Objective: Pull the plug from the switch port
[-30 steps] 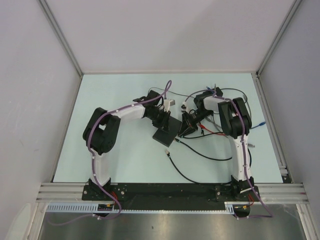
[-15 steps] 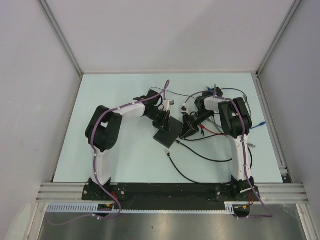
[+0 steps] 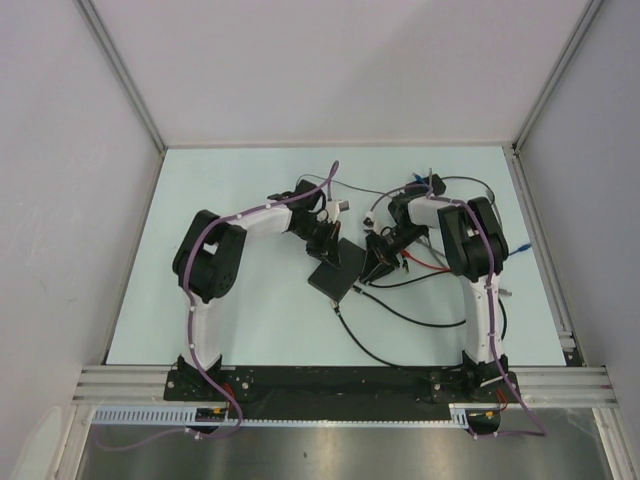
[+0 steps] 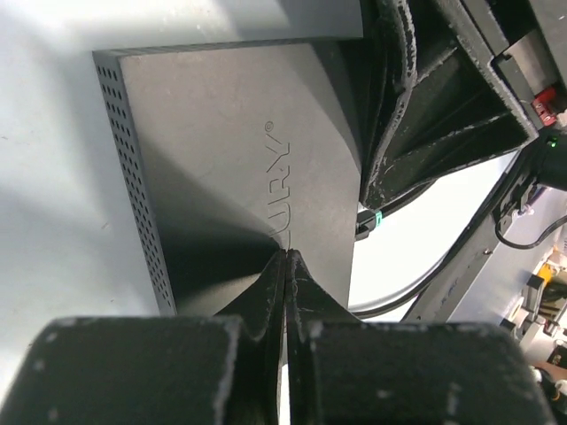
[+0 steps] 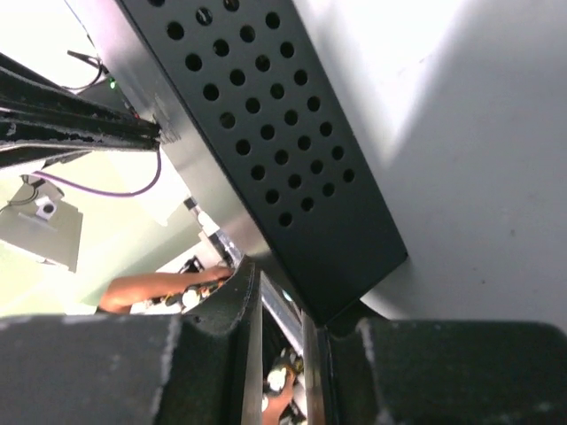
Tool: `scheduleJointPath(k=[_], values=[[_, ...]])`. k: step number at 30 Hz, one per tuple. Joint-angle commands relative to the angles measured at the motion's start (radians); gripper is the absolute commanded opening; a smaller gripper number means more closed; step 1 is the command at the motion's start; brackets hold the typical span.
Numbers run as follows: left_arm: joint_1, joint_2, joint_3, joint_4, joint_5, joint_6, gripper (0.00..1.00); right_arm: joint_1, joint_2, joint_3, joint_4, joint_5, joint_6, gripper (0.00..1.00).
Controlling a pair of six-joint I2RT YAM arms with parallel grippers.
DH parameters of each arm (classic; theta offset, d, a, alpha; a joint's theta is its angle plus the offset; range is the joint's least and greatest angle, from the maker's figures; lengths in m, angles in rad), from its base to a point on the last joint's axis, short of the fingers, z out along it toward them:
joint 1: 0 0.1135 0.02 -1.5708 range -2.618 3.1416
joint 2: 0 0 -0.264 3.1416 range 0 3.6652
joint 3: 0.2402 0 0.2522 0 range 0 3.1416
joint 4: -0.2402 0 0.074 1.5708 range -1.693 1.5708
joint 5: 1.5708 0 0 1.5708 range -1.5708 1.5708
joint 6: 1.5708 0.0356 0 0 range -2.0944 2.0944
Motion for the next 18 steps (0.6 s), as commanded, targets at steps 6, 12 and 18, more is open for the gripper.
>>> scheduleJointPath(k=[6, 12, 18], values=[[0.014, 0.075, -0.049, 0.036, -0.288, 0.069, 0.00, 0.070, 0.354, 0.372, -0.234, 0.442, -0.023, 0.00], [0.015, 0.068, -0.075, 0.027, -0.340, 0.070, 0.00, 0.071, 0.277, 0.134, -0.191, 0.437, -0.047, 0.00], [0.011, 0.075, -0.064, 0.006, -0.459, 0.070, 0.00, 0.053, 0.187, -0.032, -0.145, 0.422, -0.052, 0.00]])
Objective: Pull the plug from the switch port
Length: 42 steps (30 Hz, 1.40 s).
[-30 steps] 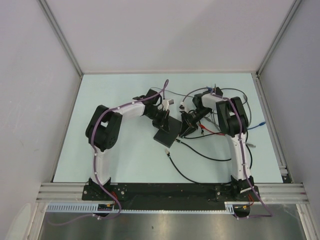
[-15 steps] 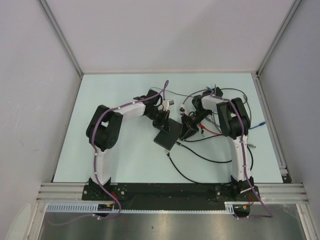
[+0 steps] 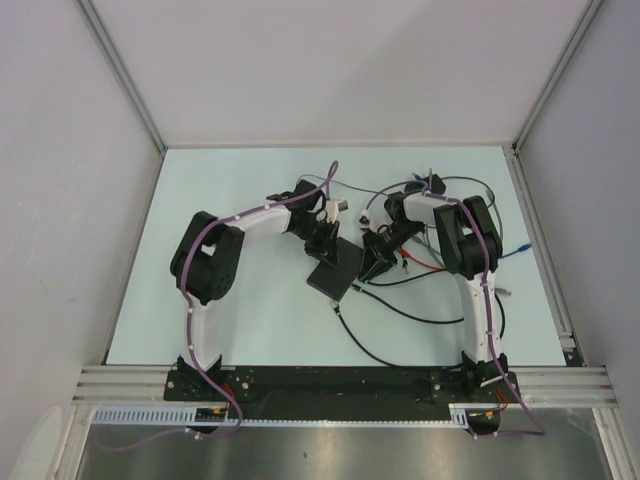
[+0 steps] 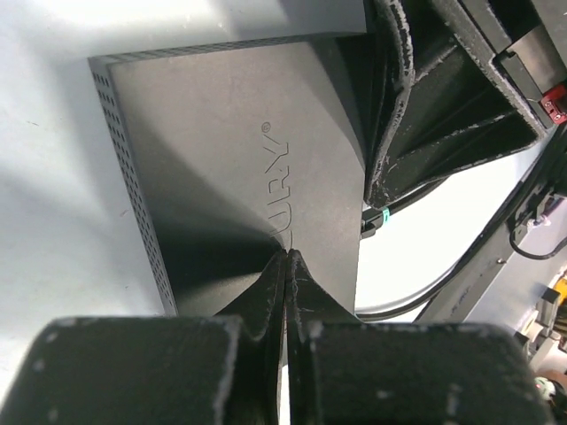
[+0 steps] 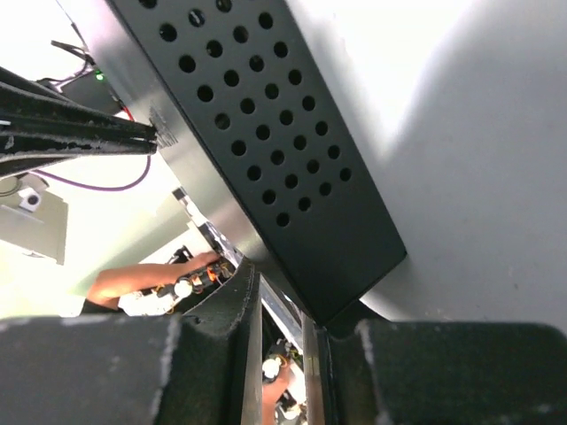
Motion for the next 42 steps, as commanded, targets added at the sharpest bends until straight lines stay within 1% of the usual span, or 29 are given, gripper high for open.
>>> scheduleJointPath(k=[1, 4, 5, 6, 9, 10, 11, 12, 13, 15, 18, 20, 21, 22, 23, 24, 27, 30, 34, 36, 37, 38, 39, 42], values=[[0.006, 0.091, -0.052, 0.004, -0.427, 0.077, 0.00, 0.034, 0.127, -0.130, -0.030, 0.388, 0.011, 0.00], [-0.004, 0.080, -0.055, 0.006, -0.430, 0.088, 0.00, 0.033, 0.192, 0.027, -0.060, 0.330, 0.013, 0.00], [-0.008, 0.075, -0.060, 0.004, -0.435, 0.093, 0.00, 0.037, 0.214, 0.071, -0.071, 0.280, 0.005, 0.00], [-0.011, 0.054, -0.061, 0.003, -0.436, 0.096, 0.00, 0.042, 0.254, 0.163, -0.076, 0.270, 0.001, 0.00], [-0.024, 0.008, -0.063, 0.004, -0.459, 0.122, 0.00, 0.057, 0.304, 0.287, -0.077, 0.293, -0.001, 0.00], [-0.034, -0.033, -0.058, 0.006, -0.458, 0.134, 0.03, 0.059, 0.312, 0.314, -0.079, 0.293, -0.003, 0.00], [-0.041, -0.053, -0.049, 0.013, -0.467, 0.172, 0.16, 0.060, 0.324, 0.335, -0.083, 0.296, -0.003, 0.00], [-0.050, -0.069, -0.046, 0.020, -0.502, 0.186, 0.48, 0.063, 0.332, 0.352, -0.088, 0.295, -0.006, 0.00], [-0.064, -0.085, -0.040, 0.023, -0.511, 0.197, 0.55, 0.065, 0.350, 0.377, -0.103, 0.281, -0.012, 0.00], [-0.073, -0.098, -0.017, 0.023, -0.527, 0.220, 0.66, 0.070, 0.358, 0.383, -0.106, 0.264, -0.013, 0.00], [-0.086, -0.070, -0.006, 0.009, -0.525, 0.228, 0.70, 0.074, 0.361, 0.375, -0.094, 0.259, -0.001, 0.00], [-0.086, -0.054, -0.017, 0.006, -0.533, 0.220, 0.70, 0.083, 0.360, 0.366, -0.093, 0.256, 0.011, 0.00], [-0.086, -0.043, -0.023, 0.010, -0.542, 0.220, 0.69, 0.083, 0.358, 0.362, -0.087, 0.261, 0.017, 0.02], [-0.086, -0.037, -0.031, 0.012, -0.545, 0.229, 0.69, 0.083, 0.357, 0.354, -0.076, 0.261, 0.022, 0.09], [-0.086, -0.032, -0.037, 0.010, -0.545, 0.231, 0.69, 0.085, 0.357, 0.345, -0.071, 0.258, 0.030, 0.18], [-0.086, -0.021, -0.040, 0.010, -0.542, 0.234, 0.69, 0.083, 0.358, 0.343, -0.068, 0.253, 0.031, 0.30], [-0.086, 0.008, -0.034, -0.002, -0.515, 0.221, 0.69, 0.083, 0.369, 0.346, -0.059, 0.230, 0.042, 0.43], [-0.092, 0.013, -0.040, 0.001, -0.507, 0.218, 0.69, 0.085, 0.371, 0.345, -0.047, 0.221, 0.053, 0.46], [-0.092, 0.023, -0.052, -0.002, -0.516, 0.218, 0.69, 0.093, 0.364, 0.339, -0.036, 0.290, 0.059, 0.45], [-0.092, 0.023, -0.058, 0.000, -0.519, 0.218, 0.69, 0.099, 0.363, 0.331, -0.031, 0.340, 0.060, 0.42], [-0.090, 0.023, -0.063, 0.000, -0.516, 0.218, 0.69, 0.102, 0.363, 0.329, -0.028, 0.394, 0.062, 0.40], [-0.092, 0.023, -0.066, 0.001, -0.515, 0.215, 0.69, 0.100, 0.361, 0.326, -0.027, 0.412, 0.065, 0.37], [-0.090, 0.023, -0.069, 0.001, -0.515, 0.215, 0.69, 0.103, 0.360, 0.325, -0.028, 0.435, 0.068, 0.36], [-0.092, 0.028, -0.069, 0.000, -0.512, 0.212, 0.69, 0.100, 0.354, 0.317, -0.027, 0.451, 0.071, 0.33]])
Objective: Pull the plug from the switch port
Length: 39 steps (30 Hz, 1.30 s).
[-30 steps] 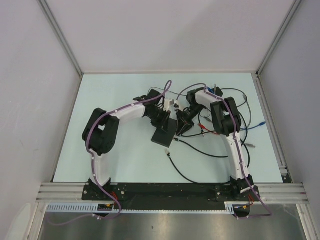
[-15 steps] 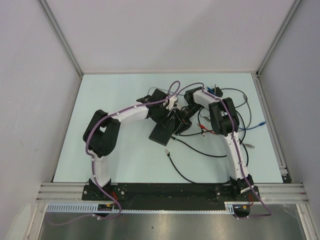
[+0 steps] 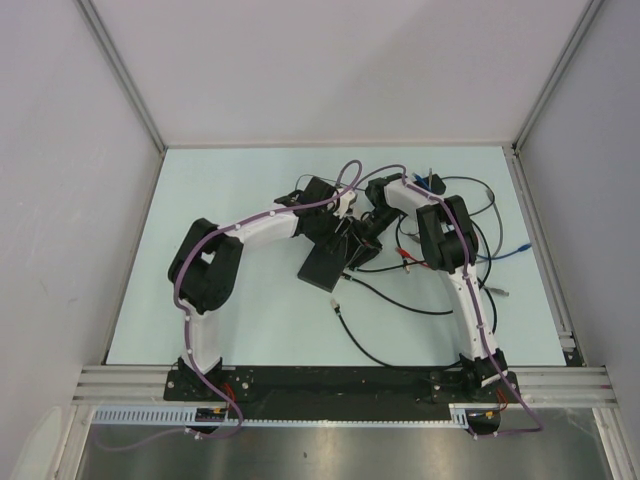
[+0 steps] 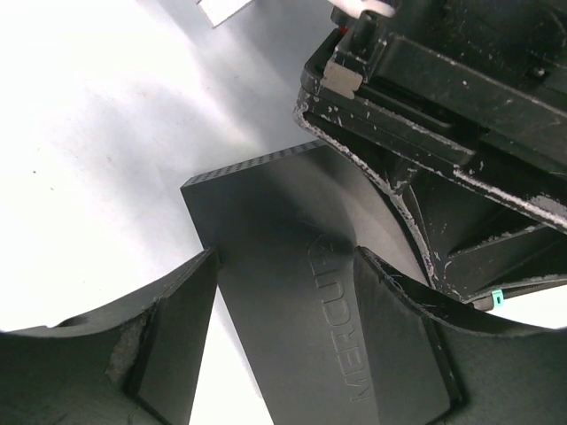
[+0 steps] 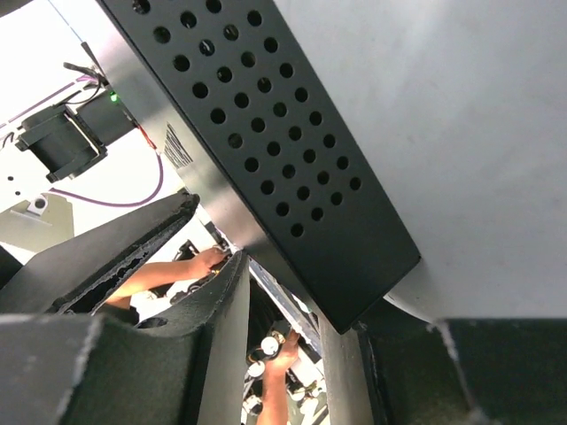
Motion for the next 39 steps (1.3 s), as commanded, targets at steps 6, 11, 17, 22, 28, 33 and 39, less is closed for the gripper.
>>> scheduleJointPath(k=[6, 11, 17, 22, 28, 33, 39], values=[[0.000, 0.096, -0.071, -0.122, -0.003, -0.003, 0.69, 0.045, 0.126, -0.113, 0.171, 0.459, 0.034, 0.29], [0.002, 0.077, -0.065, -0.123, 0.019, -0.006, 0.67, 0.039, 0.072, -0.139, 0.180, 0.291, 0.036, 0.40], [0.003, -0.007, -0.057, -0.102, 0.054, -0.006, 0.67, 0.032, 0.060, -0.151, 0.180, 0.300, 0.020, 0.43], [0.003, -0.093, -0.089, -0.079, 0.124, -0.026, 0.62, 0.001, 0.077, -0.185, 0.184, 0.098, -0.012, 0.43], [0.003, -0.082, -0.128, -0.086, 0.203, -0.054, 0.54, -0.044, 0.049, -0.242, 0.220, 0.037, -0.027, 0.46], [0.000, 0.003, -0.151, -0.076, 0.168, -0.048, 0.52, -0.044, 0.037, -0.254, 0.252, 0.149, -0.001, 0.45], [0.000, 0.060, -0.119, -0.085, 0.154, -0.057, 0.51, -0.030, 0.048, -0.265, 0.260, 0.301, 0.017, 0.41]])
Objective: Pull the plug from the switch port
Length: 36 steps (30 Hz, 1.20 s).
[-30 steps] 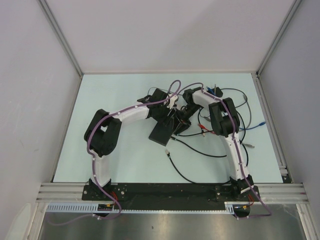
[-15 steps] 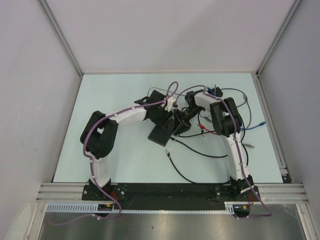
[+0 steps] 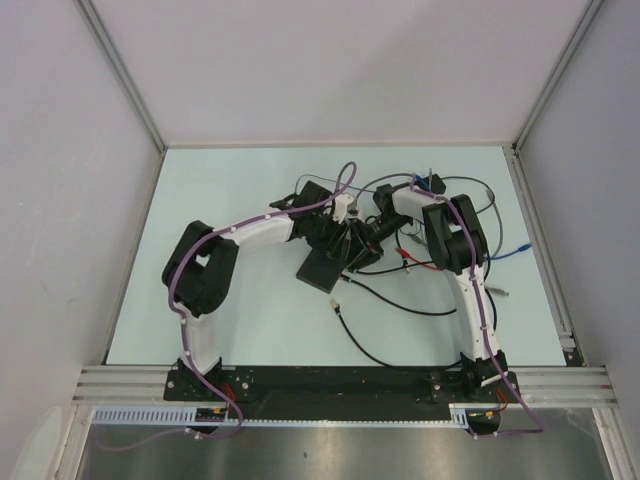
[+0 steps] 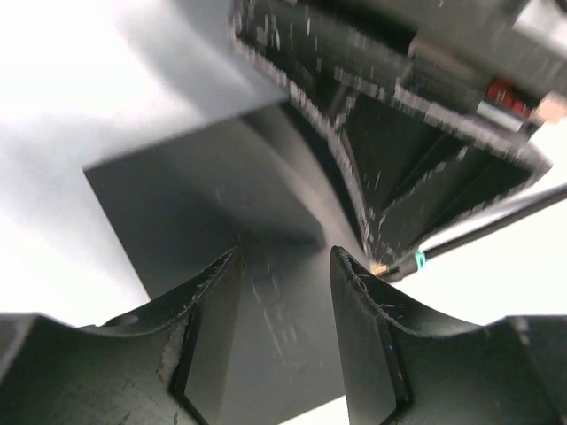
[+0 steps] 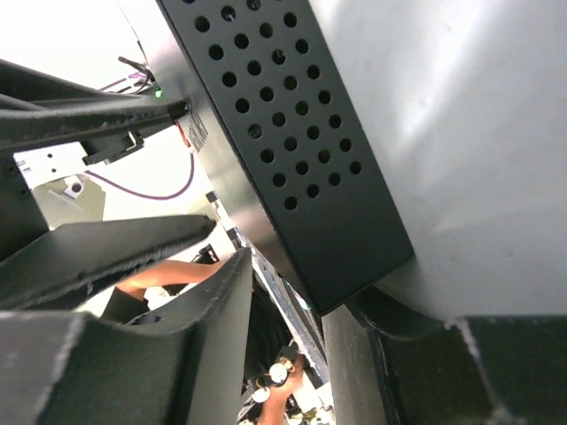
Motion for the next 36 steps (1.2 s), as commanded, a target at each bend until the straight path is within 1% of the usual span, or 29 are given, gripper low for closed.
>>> scheduleJointPath(k=[1, 2, 3, 6, 8, 9, 11, 12, 14, 15, 16, 18, 20, 21, 24, 26, 28, 29, 31, 32, 33, 34, 36], values=[[-0.001, 0.123, -0.037, -0.105, -0.026, -0.016, 0.51, 0.018, 0.124, -0.076, 0.064, 0.472, 0.019, 0.39], [-0.001, 0.125, -0.038, -0.100, -0.028, -0.018, 0.51, 0.021, 0.133, -0.076, 0.062, 0.516, 0.021, 0.38], [-0.003, 0.124, -0.046, -0.097, -0.031, -0.018, 0.50, 0.024, 0.136, -0.084, 0.060, 0.527, 0.015, 0.38], [-0.003, 0.122, -0.049, -0.092, -0.035, -0.018, 0.51, 0.029, 0.133, -0.104, 0.068, 0.522, 0.008, 0.36], [-0.001, 0.122, -0.050, -0.091, -0.040, -0.018, 0.51, 0.027, 0.122, -0.110, 0.074, 0.483, -0.007, 0.35], [-0.003, 0.124, -0.049, -0.091, -0.040, -0.018, 0.51, 0.026, 0.116, -0.117, 0.077, 0.482, -0.009, 0.28], [-0.003, 0.128, -0.049, -0.091, -0.043, -0.018, 0.51, 0.024, 0.101, -0.142, 0.105, 0.486, -0.015, 0.24], [-0.001, 0.131, -0.049, -0.091, -0.045, -0.018, 0.51, 0.022, 0.090, -0.153, 0.119, 0.478, -0.019, 0.20], [-0.003, 0.140, -0.050, -0.091, -0.051, -0.018, 0.51, 0.027, 0.085, -0.168, 0.123, 0.547, 0.016, 0.13], [-0.001, 0.145, -0.053, -0.092, -0.052, -0.018, 0.51, 0.033, 0.084, -0.168, 0.123, 0.609, 0.045, 0.02], [-0.001, 0.148, -0.056, -0.092, -0.054, -0.047, 0.51, 0.042, 0.084, -0.170, 0.123, 0.733, 0.095, 0.00], [-0.003, 0.159, -0.063, -0.091, -0.058, -0.056, 0.52, 0.062, 0.087, -0.168, 0.099, 0.804, 0.106, 0.00], [-0.003, 0.169, -0.067, -0.094, -0.068, -0.076, 0.51, 0.078, 0.114, -0.107, 0.032, 0.838, 0.068, 0.00], [-0.003, 0.174, -0.066, -0.094, -0.084, -0.084, 0.49, 0.085, 0.128, -0.087, -0.029, 0.850, 0.058, 0.00], [-0.001, 0.205, -0.035, -0.117, -0.112, -0.104, 0.44, 0.096, 0.108, -0.094, -0.052, 0.863, 0.057, 0.00], [0.002, 0.214, -0.009, -0.125, -0.117, -0.104, 0.41, 0.104, 0.081, -0.198, -0.017, 0.837, 0.056, 0.00], [0.008, 0.231, 0.009, -0.135, -0.114, -0.105, 0.37, 0.119, 0.021, -0.300, 0.033, 0.779, 0.071, 0.00], [0.010, 0.237, 0.023, -0.138, -0.111, -0.105, 0.34, 0.124, 0.004, -0.377, 0.069, 0.753, 0.070, 0.00], [0.014, 0.251, 0.025, -0.140, -0.111, -0.102, 0.32, 0.124, -0.002, -0.407, 0.088, 0.700, 0.064, 0.00], [0.016, 0.252, 0.022, -0.138, -0.111, -0.101, 0.30, 0.119, 0.004, -0.392, 0.080, 0.691, 0.057, 0.00], [0.020, 0.255, 0.014, -0.137, -0.111, -0.096, 0.29, 0.093, 0.056, -0.333, 0.032, 0.665, 0.056, 0.00], [0.020, 0.255, 0.013, -0.137, -0.109, -0.090, 0.29, 0.082, 0.079, -0.234, 0.005, 0.627, 0.022, 0.00], [0.022, 0.255, 0.008, -0.134, -0.106, -0.088, 0.28, 0.055, 0.140, -0.146, -0.019, 0.601, 0.013, 0.00]])
